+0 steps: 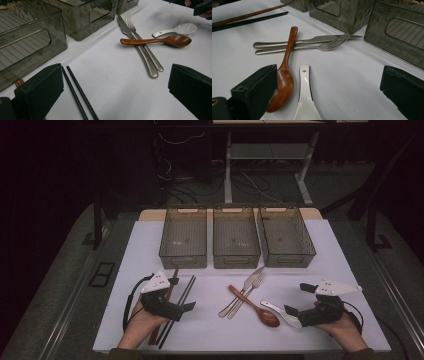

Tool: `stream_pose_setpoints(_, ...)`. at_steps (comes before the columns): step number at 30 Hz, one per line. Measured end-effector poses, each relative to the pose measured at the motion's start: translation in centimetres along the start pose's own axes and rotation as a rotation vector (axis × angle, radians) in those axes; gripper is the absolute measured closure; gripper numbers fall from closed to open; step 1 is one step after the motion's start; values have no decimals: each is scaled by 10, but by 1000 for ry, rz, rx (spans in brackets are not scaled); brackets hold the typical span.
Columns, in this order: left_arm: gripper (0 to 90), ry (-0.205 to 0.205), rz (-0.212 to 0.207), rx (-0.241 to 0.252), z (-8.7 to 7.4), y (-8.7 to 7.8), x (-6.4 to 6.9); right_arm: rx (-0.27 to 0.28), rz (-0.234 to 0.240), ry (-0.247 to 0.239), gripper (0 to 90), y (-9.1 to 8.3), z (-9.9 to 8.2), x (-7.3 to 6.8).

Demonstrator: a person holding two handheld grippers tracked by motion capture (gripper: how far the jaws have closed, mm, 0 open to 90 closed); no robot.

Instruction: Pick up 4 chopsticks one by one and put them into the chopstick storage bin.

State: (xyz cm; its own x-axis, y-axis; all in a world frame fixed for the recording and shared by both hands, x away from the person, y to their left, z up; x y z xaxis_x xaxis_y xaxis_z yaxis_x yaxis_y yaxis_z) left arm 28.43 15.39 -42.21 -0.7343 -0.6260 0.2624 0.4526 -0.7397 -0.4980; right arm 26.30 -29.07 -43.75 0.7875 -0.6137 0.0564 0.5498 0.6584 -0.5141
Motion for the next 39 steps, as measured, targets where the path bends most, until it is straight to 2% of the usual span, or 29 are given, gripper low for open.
stream_pose_setpoints(5,0,-1,3,-15,-1,1,1,0,0,7,13,-1,0,1)
stream_pose_setpoints(10,0,-10,17,-10,1,-1,1,7,-2,10,13,-1,0,2)
stream_pose_setpoints(13,33,-27,26,-14,-1,-3,1,11,0,9,13,-1,1,2)
stream_pose_setpoints(17,87,-26,32,-17,-2,-6,0,6,-1,4,13,0,1,1)
stream_pose_setpoints(18,131,-25,36,-19,-2,-6,0,8,-8,8,13,0,2,1)
stream_pose_setpoints(19,143,-27,52,-21,-3,-8,-2,11,-11,3,13,-1,3,1)
stream_pose_setpoints(26,219,-25,88,-41,-7,-13,-9,5,-12,3,13,0,2,1)
stream_pose_setpoints(30,300,-26,109,-59,-9,-16,-12,3,-13,-1,13,0,2,1)
stream_pose_setpoints(32,332,-29,139,-74,-11,-18,-16,0,-12,-4,14,0,2,1)
stream_pose_setpoints(39,433,-34,197,-108,-17,-22,-26,0,-17,-6,14,1,2,1)
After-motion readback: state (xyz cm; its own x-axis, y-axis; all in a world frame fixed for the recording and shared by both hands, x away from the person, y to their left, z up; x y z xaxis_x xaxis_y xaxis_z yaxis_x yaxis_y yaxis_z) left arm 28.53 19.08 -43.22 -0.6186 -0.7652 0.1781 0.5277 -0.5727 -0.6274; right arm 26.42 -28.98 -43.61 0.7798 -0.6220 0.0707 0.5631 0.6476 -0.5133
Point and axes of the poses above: each handheld gripper's, and its own axes: y roughly forward along the jaws, z roughly out of its top, x roughly to its right, the point moved 2 cm from there along y, roughly forward along the jaws, and after that the axes turned 11 degrees about -y, right-handed, at the moved point
